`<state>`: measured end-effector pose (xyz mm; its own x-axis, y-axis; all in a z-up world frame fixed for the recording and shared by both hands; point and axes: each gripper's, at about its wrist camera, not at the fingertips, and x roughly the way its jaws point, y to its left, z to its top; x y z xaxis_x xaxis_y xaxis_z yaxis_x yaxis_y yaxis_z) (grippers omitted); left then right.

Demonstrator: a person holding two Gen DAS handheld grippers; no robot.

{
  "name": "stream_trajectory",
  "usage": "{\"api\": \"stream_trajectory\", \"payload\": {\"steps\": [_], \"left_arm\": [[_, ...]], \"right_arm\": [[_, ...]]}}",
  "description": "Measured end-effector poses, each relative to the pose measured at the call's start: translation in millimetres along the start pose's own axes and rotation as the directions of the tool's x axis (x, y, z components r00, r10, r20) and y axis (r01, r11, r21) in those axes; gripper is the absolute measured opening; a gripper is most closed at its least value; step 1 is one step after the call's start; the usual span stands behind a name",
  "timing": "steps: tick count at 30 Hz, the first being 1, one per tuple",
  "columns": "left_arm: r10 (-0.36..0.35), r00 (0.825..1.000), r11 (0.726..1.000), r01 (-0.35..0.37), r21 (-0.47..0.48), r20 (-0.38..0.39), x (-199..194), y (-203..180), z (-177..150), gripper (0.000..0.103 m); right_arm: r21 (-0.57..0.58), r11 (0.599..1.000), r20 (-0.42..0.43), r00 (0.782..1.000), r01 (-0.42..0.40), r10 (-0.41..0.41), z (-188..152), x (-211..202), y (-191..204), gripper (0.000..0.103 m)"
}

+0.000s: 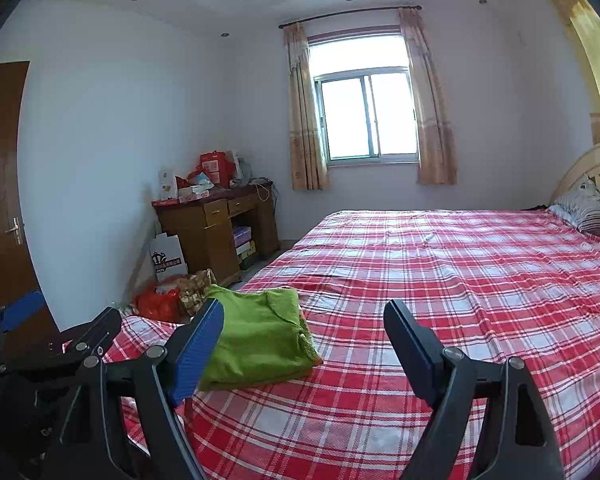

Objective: Fold small clothes

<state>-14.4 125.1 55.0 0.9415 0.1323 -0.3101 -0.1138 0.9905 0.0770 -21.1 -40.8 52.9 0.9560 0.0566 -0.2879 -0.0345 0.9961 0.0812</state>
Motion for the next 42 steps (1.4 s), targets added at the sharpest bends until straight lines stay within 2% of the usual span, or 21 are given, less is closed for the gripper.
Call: {"api": "stream_trajectory", "payload": {"steps": [42], "left_arm": [[0.007,0.999,1.0,-0.008,-0.009,-0.036,4.7,-4.4,-1.2,0.103]], "right_arm": [[0.026,1.0,-0.028,1.0,0.003,-0.002,-8.3,6.5,-9.2,0.083]]}}
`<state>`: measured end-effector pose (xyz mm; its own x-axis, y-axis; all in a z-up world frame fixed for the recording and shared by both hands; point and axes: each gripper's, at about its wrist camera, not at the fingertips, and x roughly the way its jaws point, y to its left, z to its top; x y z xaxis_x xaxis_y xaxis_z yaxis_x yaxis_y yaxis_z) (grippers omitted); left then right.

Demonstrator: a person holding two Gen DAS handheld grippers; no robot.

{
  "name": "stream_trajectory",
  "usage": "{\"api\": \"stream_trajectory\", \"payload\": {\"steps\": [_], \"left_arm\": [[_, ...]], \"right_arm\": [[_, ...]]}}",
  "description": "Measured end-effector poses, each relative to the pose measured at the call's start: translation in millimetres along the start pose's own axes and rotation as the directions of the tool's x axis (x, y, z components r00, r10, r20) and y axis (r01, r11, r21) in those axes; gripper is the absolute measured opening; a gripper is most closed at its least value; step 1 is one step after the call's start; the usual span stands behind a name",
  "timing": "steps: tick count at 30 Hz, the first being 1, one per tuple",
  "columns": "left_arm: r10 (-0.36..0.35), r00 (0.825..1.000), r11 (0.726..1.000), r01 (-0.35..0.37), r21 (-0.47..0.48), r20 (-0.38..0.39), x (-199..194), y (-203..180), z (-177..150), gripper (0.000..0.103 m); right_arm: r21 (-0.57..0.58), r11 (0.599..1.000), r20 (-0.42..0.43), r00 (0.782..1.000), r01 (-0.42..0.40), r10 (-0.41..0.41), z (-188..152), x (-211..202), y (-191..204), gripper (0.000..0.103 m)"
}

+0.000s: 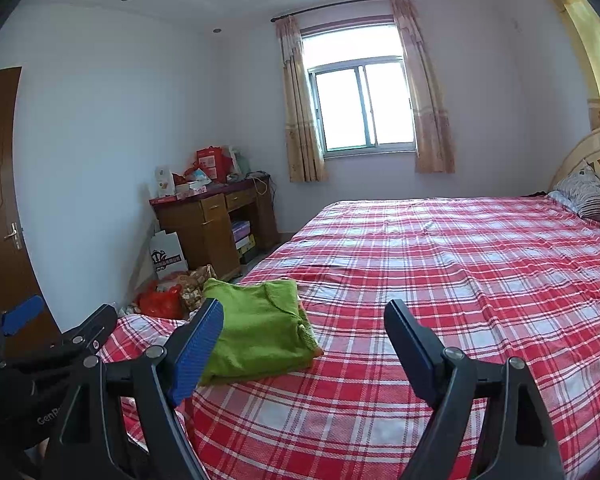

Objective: Fold small clothes

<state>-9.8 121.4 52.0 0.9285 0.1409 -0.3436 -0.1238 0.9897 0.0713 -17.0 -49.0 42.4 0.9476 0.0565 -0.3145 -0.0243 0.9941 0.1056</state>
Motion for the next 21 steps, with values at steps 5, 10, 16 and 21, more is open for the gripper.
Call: {"api": "stream_trajectory", "payload": {"steps": [5,10,16,21], "left_arm": [[0.032,0.999,0.999,-0.032,0.012,0.007,1.6,-3.0,0.4,0.103],[0.015,1.0,1.0,-0.016,-0.02,-0.026,8.0,0.4,-0.6,0.103],[0.021,0.999,1.0,-0.021,-0.011,-0.037,10.8,1.3,-3.7,0.103],[0.015,0.999,1.0,-0.015,-0.008,-0.04,12.8,1.5,-3.9,0.103]], "right_arm": [[0.0,1.0,-0.011,1.0,0.001,-0.001,-2.5,1.5,-0.8,0.083],[0.004,1.0,-0.011,1.0,0.003,-0.003,-2.6,0.8,-2.4,0.083],[0.014,1.0,-0.017,1.0,0.004,-0.004,-3.6,0.8,-5.1,0.083],[0.016,1.0,-0.026,1.0,0.001,0.0,-4.6,3.6,-5.3,0.083]]}}
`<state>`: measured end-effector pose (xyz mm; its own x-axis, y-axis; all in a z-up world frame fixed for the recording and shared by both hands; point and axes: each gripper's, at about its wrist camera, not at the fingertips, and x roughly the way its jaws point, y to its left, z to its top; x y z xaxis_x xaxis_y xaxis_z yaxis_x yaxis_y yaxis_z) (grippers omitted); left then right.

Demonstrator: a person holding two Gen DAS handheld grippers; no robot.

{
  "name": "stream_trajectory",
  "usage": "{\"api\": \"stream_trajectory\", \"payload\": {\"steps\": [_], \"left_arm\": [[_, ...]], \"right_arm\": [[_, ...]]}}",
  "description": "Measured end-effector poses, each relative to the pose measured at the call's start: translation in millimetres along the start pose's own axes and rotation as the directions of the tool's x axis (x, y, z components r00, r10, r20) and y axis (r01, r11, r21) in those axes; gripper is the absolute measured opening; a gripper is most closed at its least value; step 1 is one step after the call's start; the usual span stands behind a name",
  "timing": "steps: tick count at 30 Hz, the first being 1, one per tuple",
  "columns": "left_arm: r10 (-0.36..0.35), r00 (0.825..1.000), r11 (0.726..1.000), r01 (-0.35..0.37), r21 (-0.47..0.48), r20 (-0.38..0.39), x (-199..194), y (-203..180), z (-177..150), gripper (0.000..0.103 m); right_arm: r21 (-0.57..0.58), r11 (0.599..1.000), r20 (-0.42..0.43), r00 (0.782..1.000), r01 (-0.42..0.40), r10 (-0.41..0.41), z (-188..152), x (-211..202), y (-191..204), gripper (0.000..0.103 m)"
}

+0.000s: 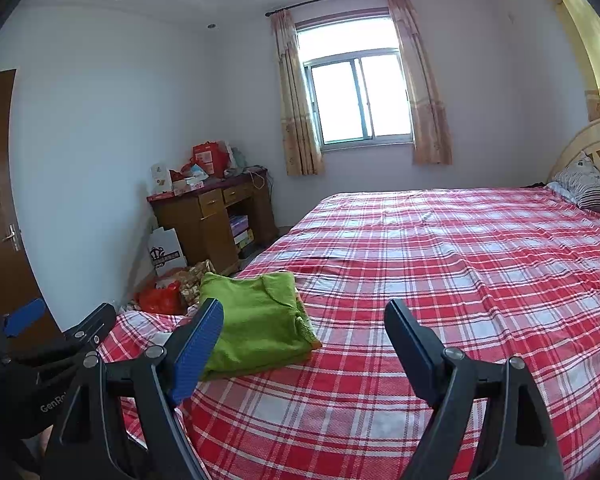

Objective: Fold small clothes

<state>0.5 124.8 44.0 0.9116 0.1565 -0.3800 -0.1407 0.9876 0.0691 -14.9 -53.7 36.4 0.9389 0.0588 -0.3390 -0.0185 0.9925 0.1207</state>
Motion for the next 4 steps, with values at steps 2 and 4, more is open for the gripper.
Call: {"api": "stream_trajectory", "payload": {"steps": [2,4], "left_arm": [[-0.001,1.0,1.0,0.001,0.006,-0.003,1.4,-0.5,-0.5,0.103],[-0.003,1.0,1.0,0.003,0.0,-0.009,3.6,-0.3,-1.0,0.103]], "right_arm": [[0.002,1.0,-0.004,1.0,0.0,0.0,-0.5,1.1,0.0,0.083],[0.007,1.0,-0.009,1.0,0.001,-0.001,-1.0,2.8,-1.1,0.083]]}}
